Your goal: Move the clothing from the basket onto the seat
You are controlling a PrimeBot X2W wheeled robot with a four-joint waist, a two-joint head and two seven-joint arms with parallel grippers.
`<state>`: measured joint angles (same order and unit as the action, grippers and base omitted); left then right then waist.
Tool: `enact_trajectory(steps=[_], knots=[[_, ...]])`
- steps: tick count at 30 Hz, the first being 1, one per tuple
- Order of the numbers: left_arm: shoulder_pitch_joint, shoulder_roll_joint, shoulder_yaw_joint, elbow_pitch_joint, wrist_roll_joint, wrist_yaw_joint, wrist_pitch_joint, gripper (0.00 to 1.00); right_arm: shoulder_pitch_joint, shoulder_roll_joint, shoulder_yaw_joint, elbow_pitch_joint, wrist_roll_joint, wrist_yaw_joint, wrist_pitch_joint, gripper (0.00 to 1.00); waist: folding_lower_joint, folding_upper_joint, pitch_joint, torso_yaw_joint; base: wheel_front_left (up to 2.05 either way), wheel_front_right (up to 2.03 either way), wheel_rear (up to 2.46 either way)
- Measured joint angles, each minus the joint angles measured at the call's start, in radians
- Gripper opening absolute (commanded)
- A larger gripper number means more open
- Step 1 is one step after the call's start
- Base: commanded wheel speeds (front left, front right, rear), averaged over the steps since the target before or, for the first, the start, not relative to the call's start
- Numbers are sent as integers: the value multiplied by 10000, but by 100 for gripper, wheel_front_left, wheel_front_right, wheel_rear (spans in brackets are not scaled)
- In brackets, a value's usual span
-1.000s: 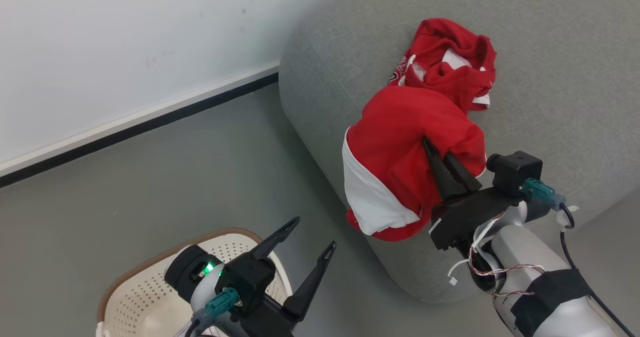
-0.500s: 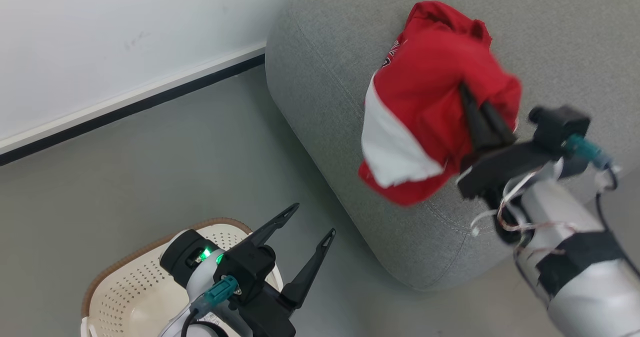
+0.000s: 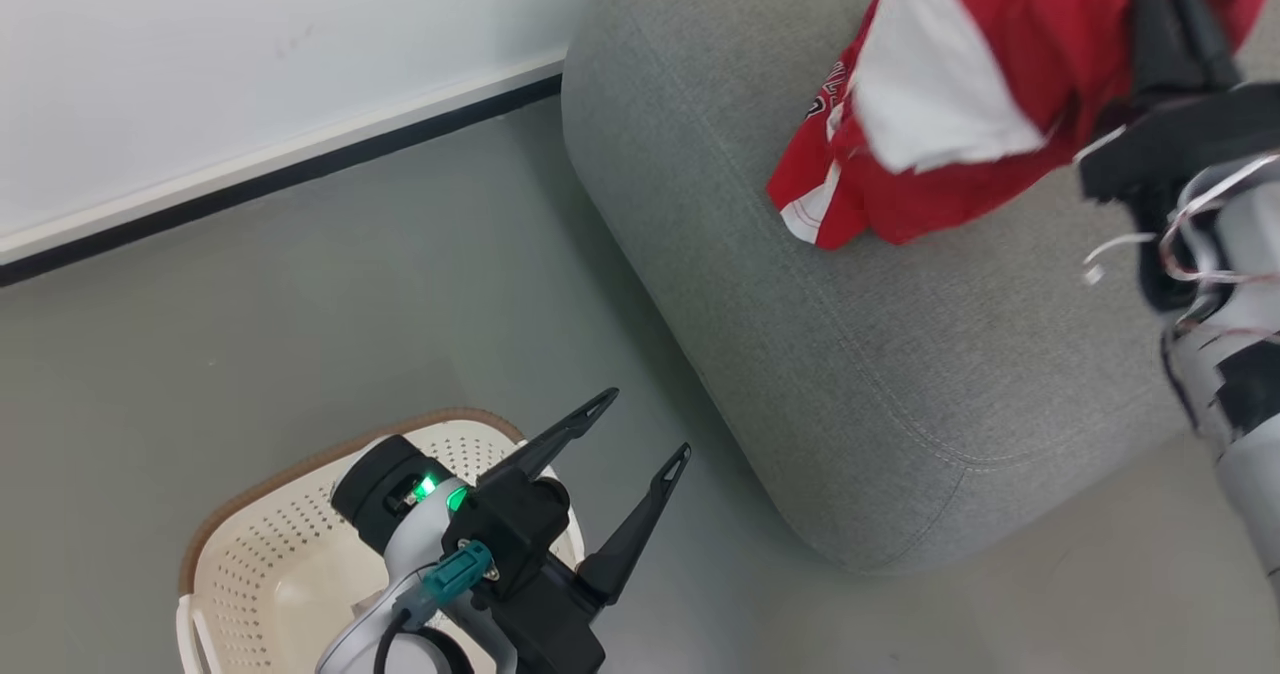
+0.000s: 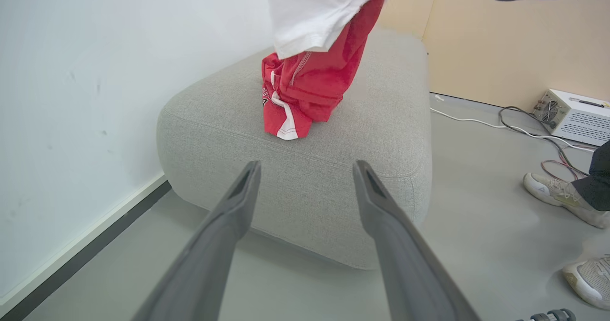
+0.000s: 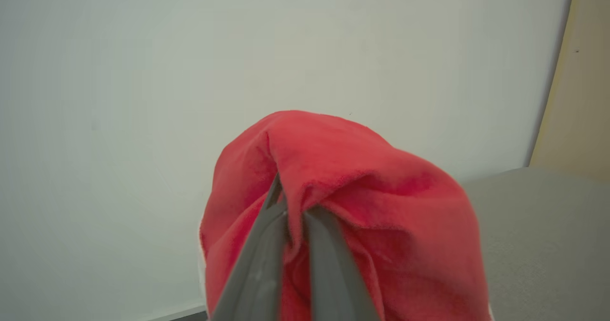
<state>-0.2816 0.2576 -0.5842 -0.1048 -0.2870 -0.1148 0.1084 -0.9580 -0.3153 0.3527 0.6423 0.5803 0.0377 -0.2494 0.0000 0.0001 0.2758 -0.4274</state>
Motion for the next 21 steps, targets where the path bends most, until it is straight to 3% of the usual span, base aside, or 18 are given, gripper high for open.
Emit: enact_trajectory(steps=[8, 21], knots=[[-281, 13, -125, -176, 19, -8, 102, 100, -1092, -640, -596, 750, 4, -77, -31, 0, 0, 0, 411, 367, 0, 0, 0], [-645, 255, -121, -525, 90, -12, 221, 100, -1101, -644, -765, 2282, 219, -52, -46, 0, 1, 0, 1221, 888, 0, 0, 0]])
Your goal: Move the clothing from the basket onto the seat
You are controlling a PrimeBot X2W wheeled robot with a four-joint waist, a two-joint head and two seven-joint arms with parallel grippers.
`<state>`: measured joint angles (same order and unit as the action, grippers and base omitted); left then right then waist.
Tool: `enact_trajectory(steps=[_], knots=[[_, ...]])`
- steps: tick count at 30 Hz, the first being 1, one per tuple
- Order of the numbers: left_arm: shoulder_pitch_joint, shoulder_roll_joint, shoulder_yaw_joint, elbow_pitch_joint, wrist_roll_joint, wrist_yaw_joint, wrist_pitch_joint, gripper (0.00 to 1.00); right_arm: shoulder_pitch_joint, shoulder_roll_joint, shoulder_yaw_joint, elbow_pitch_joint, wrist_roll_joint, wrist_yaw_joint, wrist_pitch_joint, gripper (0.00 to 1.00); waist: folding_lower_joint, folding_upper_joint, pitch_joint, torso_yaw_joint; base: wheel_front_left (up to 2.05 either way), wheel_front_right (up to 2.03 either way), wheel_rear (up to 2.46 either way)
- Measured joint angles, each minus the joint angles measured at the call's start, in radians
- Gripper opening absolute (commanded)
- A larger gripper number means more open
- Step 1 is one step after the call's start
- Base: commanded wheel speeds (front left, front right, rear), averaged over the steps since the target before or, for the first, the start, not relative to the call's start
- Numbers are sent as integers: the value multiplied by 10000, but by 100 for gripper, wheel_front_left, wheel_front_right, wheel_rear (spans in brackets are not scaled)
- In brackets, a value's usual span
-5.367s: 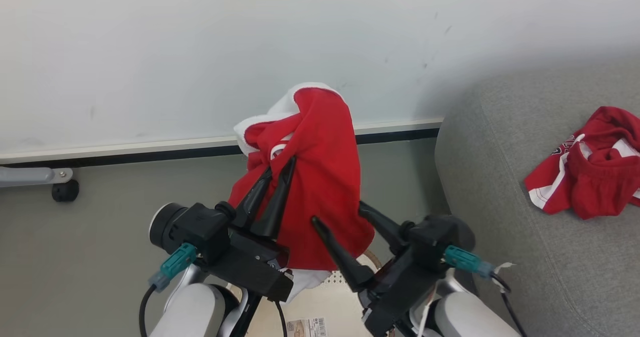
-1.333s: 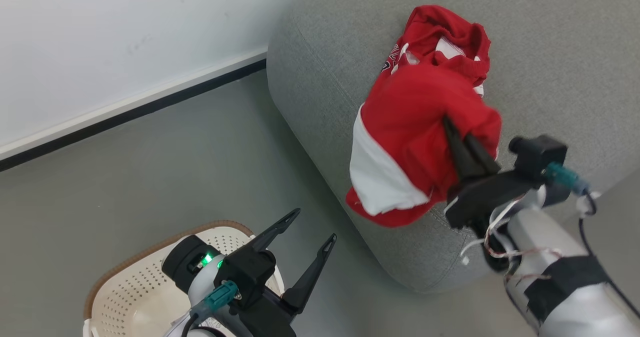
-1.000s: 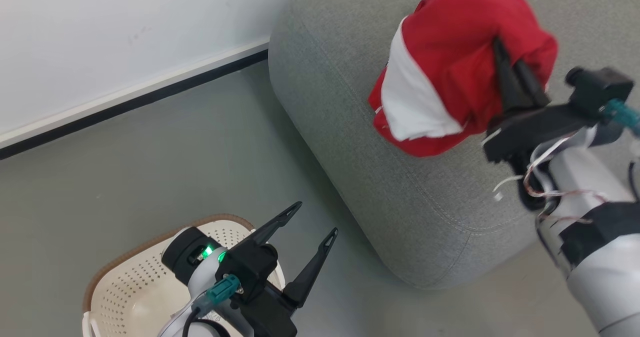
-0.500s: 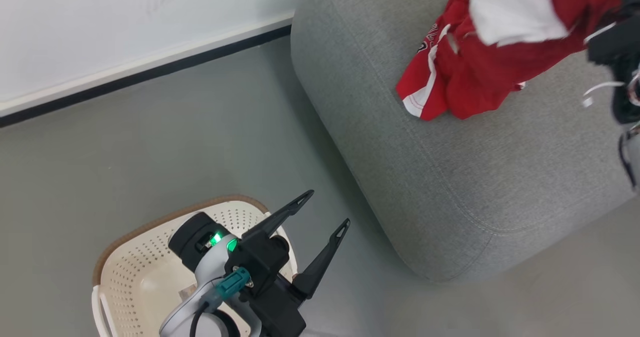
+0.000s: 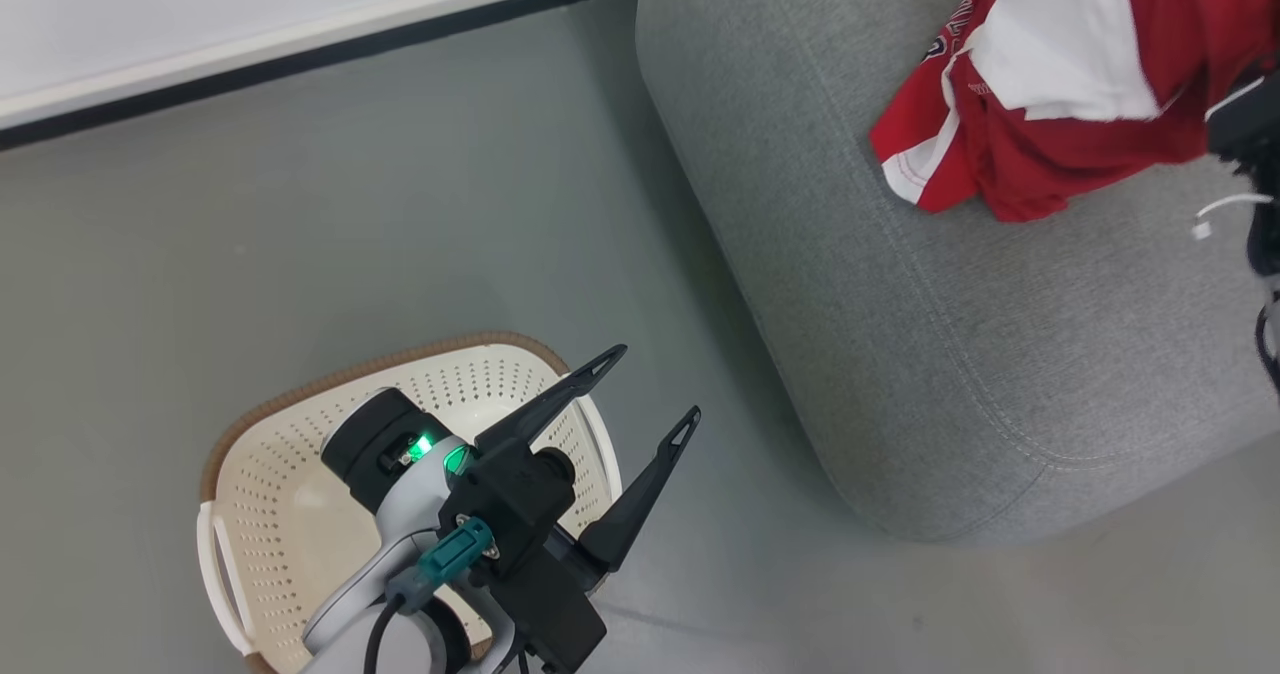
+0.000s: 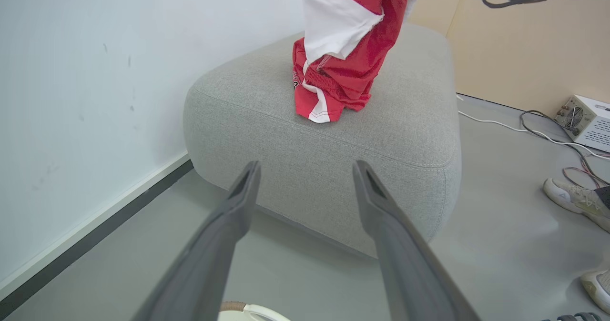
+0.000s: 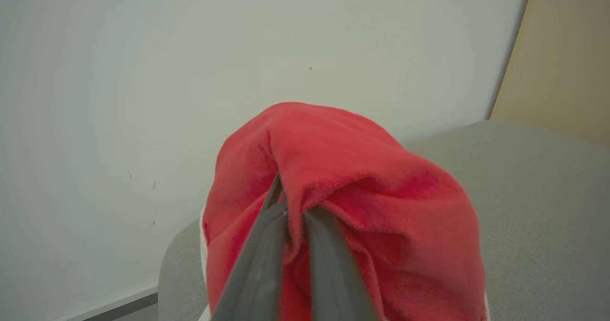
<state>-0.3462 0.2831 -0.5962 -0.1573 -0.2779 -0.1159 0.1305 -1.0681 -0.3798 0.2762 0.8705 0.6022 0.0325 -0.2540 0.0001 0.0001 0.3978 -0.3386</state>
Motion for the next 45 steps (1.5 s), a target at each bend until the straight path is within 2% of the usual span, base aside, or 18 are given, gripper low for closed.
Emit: enact_trajectory(steps=[6, 16, 18, 20, 29, 45], knots=[[-225, 13, -25, -90, 173, -2, 13, 100, 432, 259, -123, 821, 265, 31, 2, 0, 0, 0, 416, 103, 0, 0, 0], [-606, 65, -222, -63, 184, -71, 77, 100, 503, 297, -408, 1795, 504, 125, 0, 0, 1, -1, 838, 326, 0, 0, 0], [-615, 82, -224, -54, 182, -73, 71, 100, 484, 309, -408, 1931, 504, 173, 2, 32, 0, -1, 860, 394, 0, 0, 0], [-618, 128, -209, -25, 180, -73, 59, 100, 418, 353, -403, 2038, 504, 182, 2, 100, 0, -1, 878, 432, 0, 0, 0], [-624, 150, -161, 311, 155, -73, -184, 100, 470, 637, -305, 2435, 499, 265, 0, 100, 0, -2, 621, 452, 0, 0, 0], [-570, -12, -142, 683, -100, -61, -545, 100, 1781, 1151, -267, 2905, 489, 441, 2, 100, -2, -2, -169, 172, 0, 0, 0]])
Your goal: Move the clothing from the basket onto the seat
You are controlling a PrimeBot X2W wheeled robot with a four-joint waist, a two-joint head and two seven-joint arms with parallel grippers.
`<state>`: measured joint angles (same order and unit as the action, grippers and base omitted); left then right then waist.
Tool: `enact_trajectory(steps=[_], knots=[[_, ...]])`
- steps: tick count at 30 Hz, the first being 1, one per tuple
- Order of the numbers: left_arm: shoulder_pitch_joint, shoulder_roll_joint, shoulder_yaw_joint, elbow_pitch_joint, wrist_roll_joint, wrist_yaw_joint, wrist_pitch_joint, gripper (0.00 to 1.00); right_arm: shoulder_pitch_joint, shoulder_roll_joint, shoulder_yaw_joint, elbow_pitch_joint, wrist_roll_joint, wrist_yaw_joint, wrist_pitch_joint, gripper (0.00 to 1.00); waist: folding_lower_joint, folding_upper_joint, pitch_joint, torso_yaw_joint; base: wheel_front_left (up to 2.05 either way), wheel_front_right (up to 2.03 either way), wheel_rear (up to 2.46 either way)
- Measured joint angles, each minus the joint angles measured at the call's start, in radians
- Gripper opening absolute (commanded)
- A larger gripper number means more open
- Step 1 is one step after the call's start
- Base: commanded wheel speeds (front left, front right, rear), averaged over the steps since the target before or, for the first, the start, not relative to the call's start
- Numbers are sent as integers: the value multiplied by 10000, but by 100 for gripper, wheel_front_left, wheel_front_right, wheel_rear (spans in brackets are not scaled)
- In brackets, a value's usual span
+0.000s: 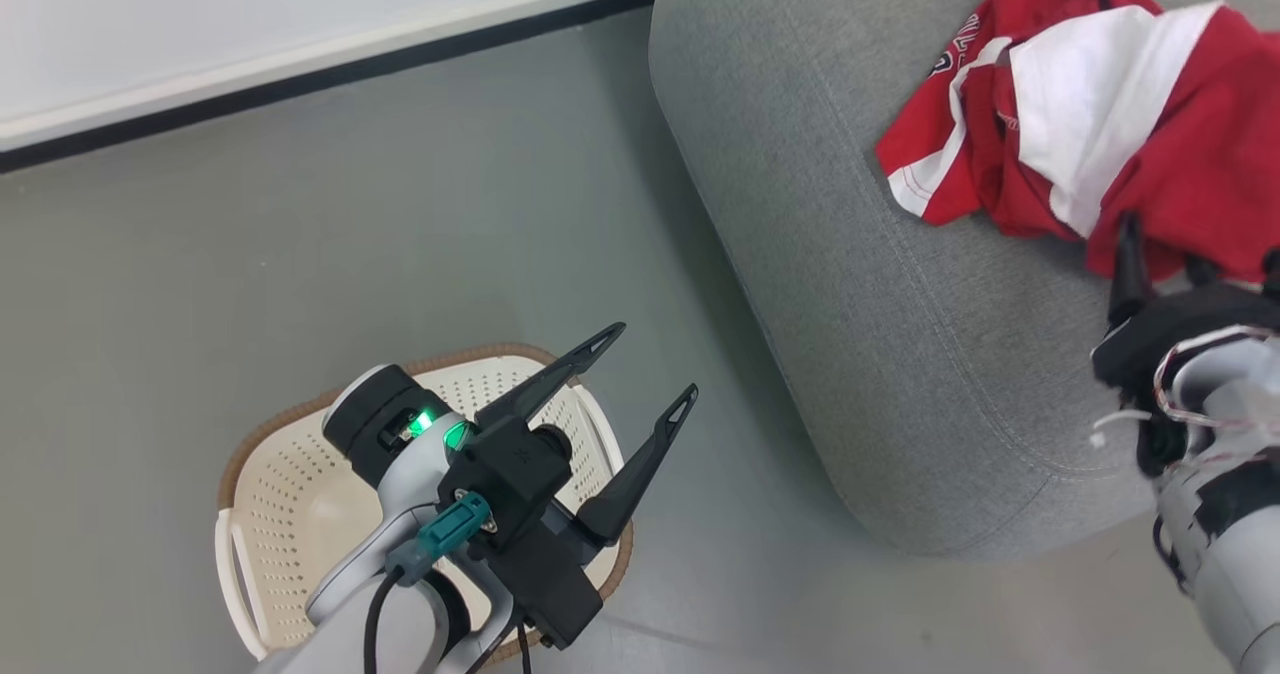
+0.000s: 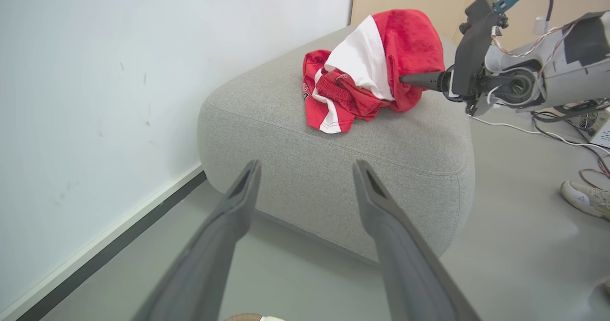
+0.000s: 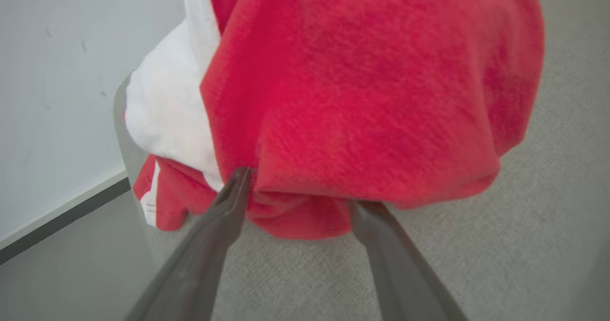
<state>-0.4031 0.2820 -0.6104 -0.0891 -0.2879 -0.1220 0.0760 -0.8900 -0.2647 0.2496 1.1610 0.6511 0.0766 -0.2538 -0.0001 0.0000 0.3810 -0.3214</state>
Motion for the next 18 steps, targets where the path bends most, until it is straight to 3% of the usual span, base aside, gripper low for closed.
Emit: enact_trajectory(steps=[12, 18], knots=[[270, -201, -10, 407, -104, 94, -278, 100, 1065, 612, 257, 10, -40, 217, 0, 100, 0, 0, -692, 96, 0, 0, 0], [497, -318, 115, 556, -203, 301, -443, 100, 1450, 840, 575, -683, -380, 293, 2, 100, 0, 0, -1138, 256, 0, 0, 0]])
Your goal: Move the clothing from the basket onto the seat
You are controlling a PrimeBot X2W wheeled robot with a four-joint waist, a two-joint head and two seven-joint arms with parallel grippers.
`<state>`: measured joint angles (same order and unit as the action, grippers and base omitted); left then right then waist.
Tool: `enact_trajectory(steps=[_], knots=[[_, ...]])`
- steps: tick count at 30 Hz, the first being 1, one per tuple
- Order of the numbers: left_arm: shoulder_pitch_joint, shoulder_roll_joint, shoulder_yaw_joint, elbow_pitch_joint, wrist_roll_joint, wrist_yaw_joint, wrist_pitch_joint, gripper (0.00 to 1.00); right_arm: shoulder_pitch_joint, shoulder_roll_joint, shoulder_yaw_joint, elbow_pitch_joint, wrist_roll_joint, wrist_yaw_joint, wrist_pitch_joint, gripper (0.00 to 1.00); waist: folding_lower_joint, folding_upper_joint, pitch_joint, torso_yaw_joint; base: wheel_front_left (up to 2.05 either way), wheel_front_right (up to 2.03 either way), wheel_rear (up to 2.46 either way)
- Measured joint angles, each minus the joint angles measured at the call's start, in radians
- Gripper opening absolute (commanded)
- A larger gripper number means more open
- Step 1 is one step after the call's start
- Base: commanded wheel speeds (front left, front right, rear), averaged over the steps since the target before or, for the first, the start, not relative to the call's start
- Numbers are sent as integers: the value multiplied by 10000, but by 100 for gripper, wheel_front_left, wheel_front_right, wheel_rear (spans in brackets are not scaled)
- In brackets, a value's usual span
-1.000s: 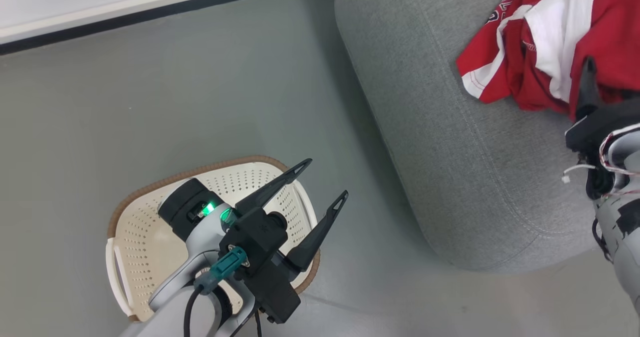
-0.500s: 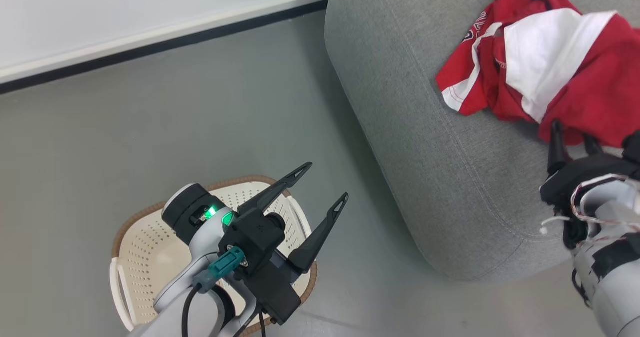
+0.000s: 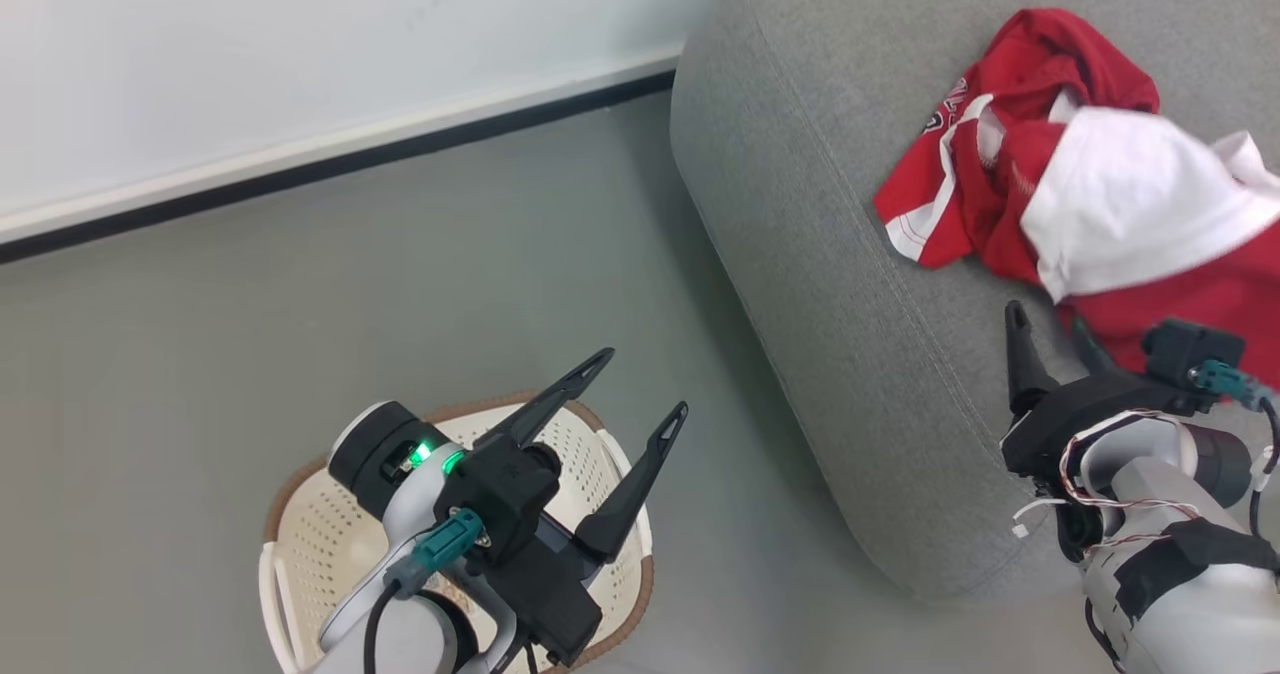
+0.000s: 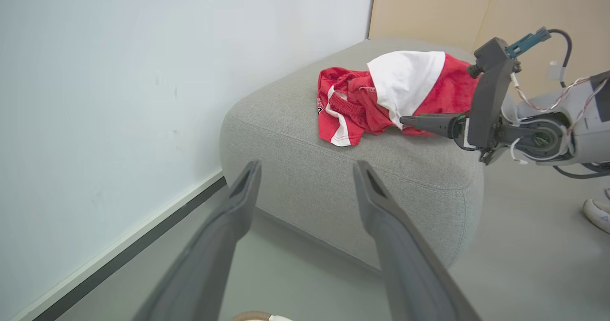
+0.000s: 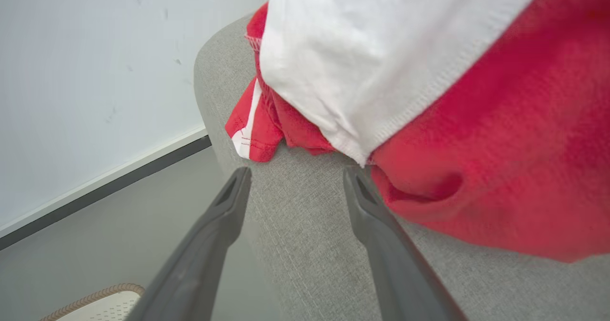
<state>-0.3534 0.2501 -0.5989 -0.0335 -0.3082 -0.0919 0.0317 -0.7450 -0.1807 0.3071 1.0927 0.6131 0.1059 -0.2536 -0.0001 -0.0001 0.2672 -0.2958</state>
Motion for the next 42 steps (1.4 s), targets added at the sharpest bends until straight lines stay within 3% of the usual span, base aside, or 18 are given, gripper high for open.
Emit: enact_trajectory(steps=[10, 21, 30, 42], knots=[[392, -35, 230, 119, -81, 322, -263, 100, 436, 0, 230, -1471, -598, 12, 0, 100, 0, 0, -479, 387, 0, 0, 0], [838, -6, 1116, 178, -362, 1055, -617, 100, 1431, -127, 372, -3799, -1246, -27, -2, 100, 1, 0, -1010, 1062, 0, 0, 0], [1307, 67, 1797, 155, -502, 1618, -903, 100, 2327, -284, 447, -5545, -1764, -391, -2, 100, 1, 0, -1380, 1719, 0, 0, 0], [2200, 134, 2798, 178, -644, 1979, -1097, 100, 3461, -598, 456, -6949, -1933, -966, -2, 100, 0, 0, -1956, 2232, 0, 0, 0]])
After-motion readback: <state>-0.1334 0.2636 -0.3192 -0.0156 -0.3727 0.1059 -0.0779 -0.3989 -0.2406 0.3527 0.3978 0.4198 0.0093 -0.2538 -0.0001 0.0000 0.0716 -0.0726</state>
